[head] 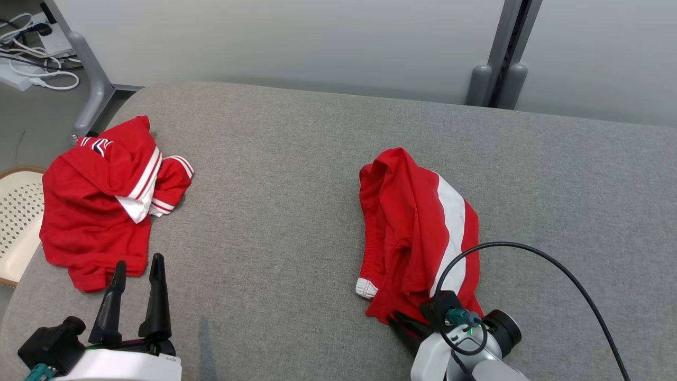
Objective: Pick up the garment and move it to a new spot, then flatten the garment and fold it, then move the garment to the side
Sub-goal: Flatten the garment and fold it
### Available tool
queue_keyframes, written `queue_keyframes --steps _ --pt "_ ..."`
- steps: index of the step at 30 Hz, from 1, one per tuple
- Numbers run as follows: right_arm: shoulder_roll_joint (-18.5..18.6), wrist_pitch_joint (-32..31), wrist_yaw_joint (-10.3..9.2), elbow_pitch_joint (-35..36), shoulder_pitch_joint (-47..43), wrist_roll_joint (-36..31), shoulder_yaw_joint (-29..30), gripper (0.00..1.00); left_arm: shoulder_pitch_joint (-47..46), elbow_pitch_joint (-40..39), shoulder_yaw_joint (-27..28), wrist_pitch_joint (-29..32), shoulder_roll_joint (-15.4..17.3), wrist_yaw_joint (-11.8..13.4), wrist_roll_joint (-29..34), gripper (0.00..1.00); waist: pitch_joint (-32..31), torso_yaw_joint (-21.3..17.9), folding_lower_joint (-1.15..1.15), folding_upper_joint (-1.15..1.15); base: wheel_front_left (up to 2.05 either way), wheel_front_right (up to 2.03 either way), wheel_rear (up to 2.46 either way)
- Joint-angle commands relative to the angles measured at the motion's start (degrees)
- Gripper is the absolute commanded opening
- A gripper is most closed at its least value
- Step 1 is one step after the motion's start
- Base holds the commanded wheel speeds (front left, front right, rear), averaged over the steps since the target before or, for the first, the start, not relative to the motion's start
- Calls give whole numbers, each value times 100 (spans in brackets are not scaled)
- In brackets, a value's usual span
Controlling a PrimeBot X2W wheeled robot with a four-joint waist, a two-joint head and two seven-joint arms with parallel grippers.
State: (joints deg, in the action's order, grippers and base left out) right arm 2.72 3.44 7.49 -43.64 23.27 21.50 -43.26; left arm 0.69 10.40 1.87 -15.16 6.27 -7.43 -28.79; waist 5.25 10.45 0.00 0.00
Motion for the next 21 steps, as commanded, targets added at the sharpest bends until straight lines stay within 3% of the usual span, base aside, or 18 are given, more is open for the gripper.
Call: queue_keyframes --steps 1,13,21 --pt "33 -16 2 -45 66 28 4 0 -86 26 5 -6 30 -10 -35 100 11 1 0 0 0 0 0" --pt "34 367 2 151 -15 246 180 0 -50 88 43 -6 53 -10 -20 100 -113 -64 0 0 0 0 0" --pt "35 805 2 288 -7 217 757 0 35 41 79 -6 51 -10 42 100 -171 -205 0 0 0 0 0"
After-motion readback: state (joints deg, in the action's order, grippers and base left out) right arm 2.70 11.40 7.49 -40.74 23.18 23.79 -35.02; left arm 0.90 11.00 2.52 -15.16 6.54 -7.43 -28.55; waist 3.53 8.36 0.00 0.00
